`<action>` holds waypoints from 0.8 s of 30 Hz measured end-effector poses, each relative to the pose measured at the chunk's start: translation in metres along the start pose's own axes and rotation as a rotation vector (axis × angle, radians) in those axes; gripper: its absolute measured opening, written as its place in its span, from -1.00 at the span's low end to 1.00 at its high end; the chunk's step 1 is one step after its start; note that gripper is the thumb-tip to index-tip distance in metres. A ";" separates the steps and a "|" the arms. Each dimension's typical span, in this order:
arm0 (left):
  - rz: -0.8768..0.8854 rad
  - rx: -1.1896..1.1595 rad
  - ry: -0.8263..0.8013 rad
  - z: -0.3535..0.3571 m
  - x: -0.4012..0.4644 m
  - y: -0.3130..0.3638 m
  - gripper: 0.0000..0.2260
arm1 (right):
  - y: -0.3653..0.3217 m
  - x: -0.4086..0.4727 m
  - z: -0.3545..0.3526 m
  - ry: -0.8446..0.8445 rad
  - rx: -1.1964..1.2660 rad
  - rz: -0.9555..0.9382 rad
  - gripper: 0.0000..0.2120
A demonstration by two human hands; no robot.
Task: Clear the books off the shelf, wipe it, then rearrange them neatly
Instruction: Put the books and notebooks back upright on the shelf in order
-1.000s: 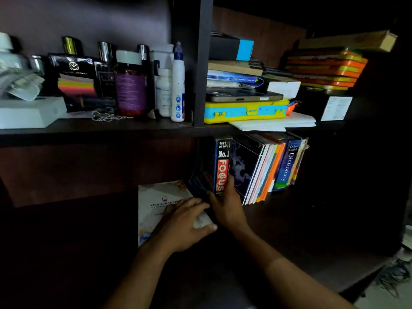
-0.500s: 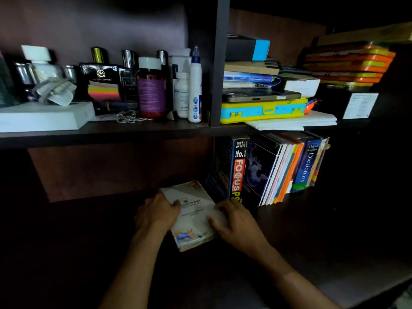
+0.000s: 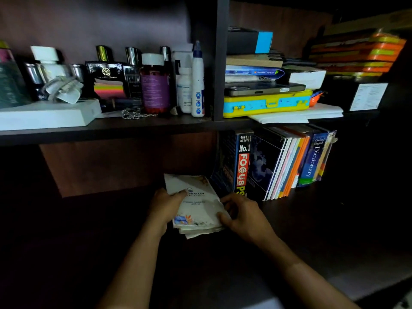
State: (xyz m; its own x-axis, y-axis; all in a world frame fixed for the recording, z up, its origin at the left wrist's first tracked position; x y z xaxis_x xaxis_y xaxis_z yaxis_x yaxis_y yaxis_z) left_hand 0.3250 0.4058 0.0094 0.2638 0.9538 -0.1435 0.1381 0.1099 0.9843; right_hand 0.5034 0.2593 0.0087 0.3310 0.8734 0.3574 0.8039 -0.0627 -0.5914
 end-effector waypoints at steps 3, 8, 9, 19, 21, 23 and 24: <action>0.014 -0.145 -0.012 0.007 -0.002 0.005 -0.81 | -0.002 -0.001 0.002 -0.039 0.040 -0.018 -0.71; 0.219 -0.177 0.020 0.012 -0.010 0.021 -0.73 | -0.002 0.001 0.001 -0.002 0.035 -0.035 -0.64; 0.219 -0.250 0.001 0.014 -0.013 0.024 -0.73 | -0.003 0.001 0.000 -0.002 0.035 -0.034 -0.61; 0.306 -0.635 -0.212 0.022 -0.038 0.039 -0.67 | 0.002 0.002 0.000 0.012 0.148 -0.029 -0.48; 0.163 -0.697 -0.325 0.024 -0.044 0.040 -0.50 | 0.003 0.004 0.001 0.011 0.173 -0.022 -0.52; 0.114 -0.702 -0.398 0.024 -0.047 0.041 -0.45 | 0.004 0.005 0.001 0.013 0.198 -0.012 -0.56; 0.113 -0.693 -0.422 0.024 -0.049 0.042 -0.46 | 0.004 0.004 0.001 0.018 0.204 -0.004 -0.56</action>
State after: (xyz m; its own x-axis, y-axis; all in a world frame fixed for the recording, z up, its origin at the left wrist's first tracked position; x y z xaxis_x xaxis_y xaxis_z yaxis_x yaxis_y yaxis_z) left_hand 0.3404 0.3574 0.0552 0.5969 0.7993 0.0700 -0.4960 0.2990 0.8152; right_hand 0.5074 0.2628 0.0073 0.3379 0.8645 0.3722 0.6893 0.0419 -0.7232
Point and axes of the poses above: each hand's wrist, its own x-axis towards the middle knuckle, its own z-axis out of the palm, y = z × x, the point moved 4 cm from there along x, towards the middle knuckle, and after that the axes turned 3 degrees about -x, right-handed, at the moved point
